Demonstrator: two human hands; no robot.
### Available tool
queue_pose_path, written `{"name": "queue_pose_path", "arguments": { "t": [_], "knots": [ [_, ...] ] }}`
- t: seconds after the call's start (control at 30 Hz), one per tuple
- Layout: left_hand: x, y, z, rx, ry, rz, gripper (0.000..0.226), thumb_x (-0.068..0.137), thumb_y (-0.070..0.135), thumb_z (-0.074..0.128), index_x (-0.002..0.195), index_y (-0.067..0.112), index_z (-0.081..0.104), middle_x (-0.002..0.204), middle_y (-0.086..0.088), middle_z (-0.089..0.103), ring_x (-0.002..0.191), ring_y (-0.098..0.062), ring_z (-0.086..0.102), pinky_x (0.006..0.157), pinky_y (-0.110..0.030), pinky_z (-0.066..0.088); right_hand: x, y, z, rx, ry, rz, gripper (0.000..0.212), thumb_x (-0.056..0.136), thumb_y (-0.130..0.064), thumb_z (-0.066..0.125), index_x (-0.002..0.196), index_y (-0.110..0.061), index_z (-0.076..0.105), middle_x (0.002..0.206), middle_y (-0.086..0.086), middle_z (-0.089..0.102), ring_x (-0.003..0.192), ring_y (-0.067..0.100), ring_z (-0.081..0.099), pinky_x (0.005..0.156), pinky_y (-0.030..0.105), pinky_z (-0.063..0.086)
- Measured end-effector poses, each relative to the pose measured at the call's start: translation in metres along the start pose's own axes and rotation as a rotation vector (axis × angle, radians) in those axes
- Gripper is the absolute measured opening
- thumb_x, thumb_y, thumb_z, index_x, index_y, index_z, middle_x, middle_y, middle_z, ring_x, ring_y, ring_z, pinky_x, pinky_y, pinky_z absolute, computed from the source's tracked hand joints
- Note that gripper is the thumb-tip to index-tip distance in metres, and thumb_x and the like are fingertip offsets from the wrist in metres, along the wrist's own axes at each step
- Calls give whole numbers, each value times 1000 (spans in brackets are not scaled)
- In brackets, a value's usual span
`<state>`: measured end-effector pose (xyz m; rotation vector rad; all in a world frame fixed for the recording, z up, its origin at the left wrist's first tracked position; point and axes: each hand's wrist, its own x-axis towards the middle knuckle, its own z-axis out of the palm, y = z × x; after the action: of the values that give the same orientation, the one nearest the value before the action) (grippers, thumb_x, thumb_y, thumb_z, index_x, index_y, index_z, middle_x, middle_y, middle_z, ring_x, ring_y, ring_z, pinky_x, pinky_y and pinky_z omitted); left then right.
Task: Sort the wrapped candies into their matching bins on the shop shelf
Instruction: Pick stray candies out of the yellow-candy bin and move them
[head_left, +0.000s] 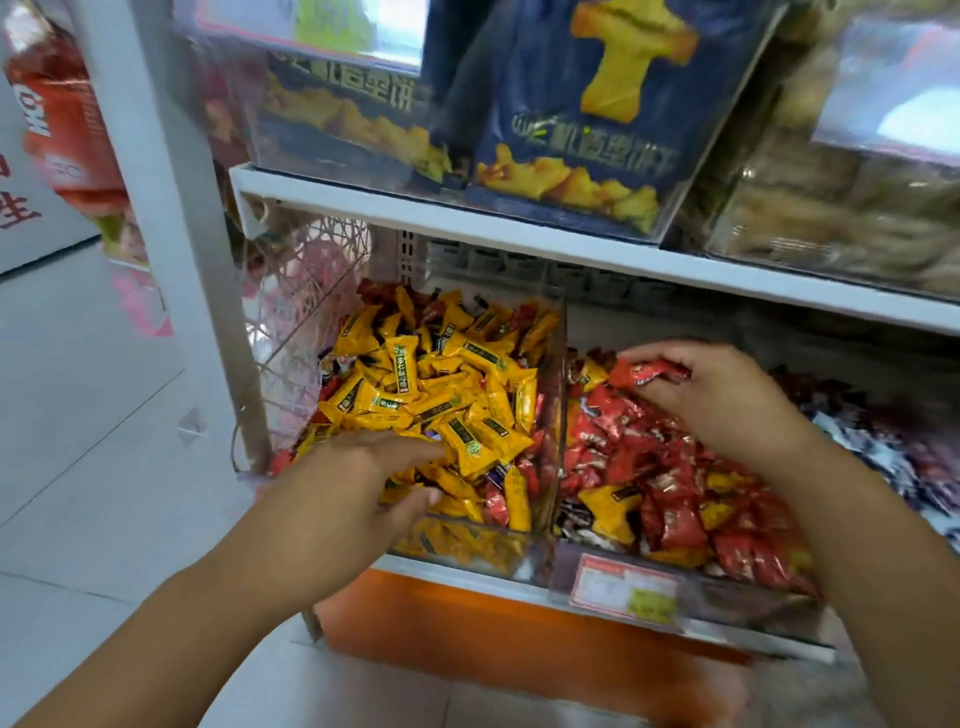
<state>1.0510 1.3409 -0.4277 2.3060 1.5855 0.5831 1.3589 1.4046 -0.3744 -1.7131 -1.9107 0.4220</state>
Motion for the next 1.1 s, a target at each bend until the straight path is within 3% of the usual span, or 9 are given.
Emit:
{"name": "queue_pose_path", "arguments": {
  "t": [0.07, 0.17, 0.23, 0.43, 0.57, 0.73, 0.97, 1.03, 1.1],
  "knots": [
    [4, 2, 2, 18, -13, 8, 40, 89, 50, 56, 130, 47, 53, 124, 25, 55, 115, 2, 47, 84, -8, 35, -1, 8, -2, -13, -65, 22, 34, 86, -14, 71, 113, -34, 68, 93, -3, 67, 54, -8, 49, 52, 8, 35],
    [7, 5, 3, 18, -21, 7, 39, 89, 50, 56, 128, 46, 54, 124, 24, 56, 114, 1, 48, 85, -15, 39, -2, 11, -8, -13, -114, 26, 42, 83, -15, 74, 117, -38, 64, 118, -11, 64, 93, 2, 60, 82, 15, 45],
    [7, 4, 2, 18, -21, -4, 38, 89, 49, 57, 127, 47, 55, 123, 24, 57, 114, 0, 49, 87, -18, 42, -4, 2, -9, 12, -94, -3, 42, 84, -14, 73, 113, -43, 64, 121, -12, 63, 104, 12, 63, 93, 25, 48],
    [-5, -9, -13, 46, 28, -91, 34, 90, 45, 59, 124, 41, 60, 116, 19, 63, 101, -2, 55, 86, -26, 49, -15, -70, 21, -4, -189, -299, 30, 90, -21, 66, 111, -42, 65, 108, -29, 57, 95, -15, 51, 78, -1, 36],
    [-19, -24, -27, 76, 41, -162, 27, 90, 43, 59, 116, 41, 65, 109, 17, 67, 89, -1, 61, 80, -23, 51, -7, -101, 70, -138, -460, -380, 29, 95, -30, 59, 121, -41, 61, 127, -20, 55, 106, -5, 53, 92, 20, 44],
    [-40, -45, -41, 109, 45, -233, 32, 90, 46, 55, 121, 46, 61, 119, 24, 62, 103, -1, 55, 87, -22, 48, 7, -118, 125, -244, -639, -413, 52, 93, -38, 60, 142, -39, 40, 147, -8, 39, 134, 11, 31, 103, 29, 29],
    [-54, -51, -47, 80, -1, -257, 43, 89, 52, 52, 132, 52, 46, 134, 27, 51, 116, -1, 51, 94, -19, 43, 25, -128, 131, -680, -238, -378, 40, 92, -49, 55, 130, -39, 53, 132, -1, 49, 125, 24, 35, 99, 39, 34],
    [-57, -50, -50, 68, 5, -257, 45, 89, 52, 52, 133, 53, 44, 135, 29, 49, 117, -1, 51, 96, -19, 42, 24, -138, 131, -534, -196, -445, 36, 94, -40, 57, 129, -32, 57, 129, -1, 52, 123, 21, 38, 99, 33, 33],
    [-59, -52, -51, 69, 22, -253, 44, 88, 52, 53, 132, 54, 44, 132, 28, 52, 108, 1, 52, 88, -12, 40, 19, -151, 143, -271, -307, -503, 33, 97, -30, 55, 130, -27, 58, 129, -2, 54, 125, 18, 39, 100, 28, 30]
  ]
}}
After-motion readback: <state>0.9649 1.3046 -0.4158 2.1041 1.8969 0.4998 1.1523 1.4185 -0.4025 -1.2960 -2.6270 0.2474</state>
